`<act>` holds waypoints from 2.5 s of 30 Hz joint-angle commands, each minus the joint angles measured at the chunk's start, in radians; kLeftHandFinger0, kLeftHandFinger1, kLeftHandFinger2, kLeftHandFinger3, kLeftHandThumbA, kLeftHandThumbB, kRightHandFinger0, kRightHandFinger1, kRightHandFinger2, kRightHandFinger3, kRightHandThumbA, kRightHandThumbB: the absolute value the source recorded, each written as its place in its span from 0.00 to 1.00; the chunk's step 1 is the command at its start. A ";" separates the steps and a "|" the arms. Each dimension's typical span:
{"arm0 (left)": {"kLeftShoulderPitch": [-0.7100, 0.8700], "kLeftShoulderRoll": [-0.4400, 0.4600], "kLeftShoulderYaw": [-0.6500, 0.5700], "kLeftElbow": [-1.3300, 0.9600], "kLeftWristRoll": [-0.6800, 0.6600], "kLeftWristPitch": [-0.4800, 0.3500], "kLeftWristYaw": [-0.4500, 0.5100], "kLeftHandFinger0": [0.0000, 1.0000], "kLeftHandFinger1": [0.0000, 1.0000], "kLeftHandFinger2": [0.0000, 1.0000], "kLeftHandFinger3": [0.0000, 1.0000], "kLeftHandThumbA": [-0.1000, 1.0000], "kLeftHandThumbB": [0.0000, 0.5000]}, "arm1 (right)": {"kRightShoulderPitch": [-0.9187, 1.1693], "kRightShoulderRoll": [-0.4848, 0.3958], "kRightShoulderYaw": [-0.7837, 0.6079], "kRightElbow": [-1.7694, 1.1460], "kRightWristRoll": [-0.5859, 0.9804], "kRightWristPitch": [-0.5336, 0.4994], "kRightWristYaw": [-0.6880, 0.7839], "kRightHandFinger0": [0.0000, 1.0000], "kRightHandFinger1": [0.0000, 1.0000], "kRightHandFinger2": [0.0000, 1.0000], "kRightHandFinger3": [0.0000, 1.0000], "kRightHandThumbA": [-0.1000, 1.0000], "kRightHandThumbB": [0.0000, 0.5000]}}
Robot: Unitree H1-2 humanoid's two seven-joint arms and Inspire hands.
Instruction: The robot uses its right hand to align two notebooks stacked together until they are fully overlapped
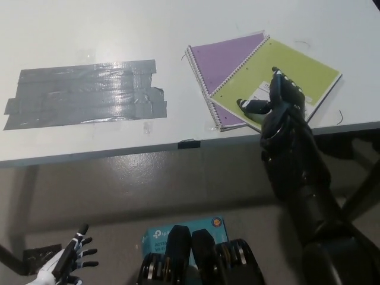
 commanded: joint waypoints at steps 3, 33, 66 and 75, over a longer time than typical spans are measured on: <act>-0.015 0.016 -0.012 -0.003 0.004 -0.049 -0.034 0.75 0.82 0.88 1.00 1.00 0.97 | 0.006 0.014 0.086 -0.008 -0.009 0.012 0.038 1.00 1.00 1.00 1.00 1.00 0.69; -0.010 0.009 0.002 0.011 -0.023 -0.065 -0.069 0.80 0.78 0.76 1.00 1.00 1.00 | 0.198 -0.302 0.564 -0.198 0.024 -0.157 0.427 1.00 1.00 1.00 1.00 1.00 1.00; -0.017 0.004 -0.042 0.004 -0.001 -0.065 -0.079 0.75 0.74 0.73 1.00 1.00 1.00 | 0.171 -0.366 0.892 -0.182 -0.053 -0.443 0.296 1.00 1.00 1.00 1.00 1.00 1.00; -0.006 0.002 -0.053 -0.011 0.002 -0.072 -0.077 0.78 0.74 0.71 1.00 1.00 1.00 | 0.119 -0.410 0.947 -0.146 -0.091 -0.505 0.232 1.00 1.00 1.00 1.00 1.00 1.00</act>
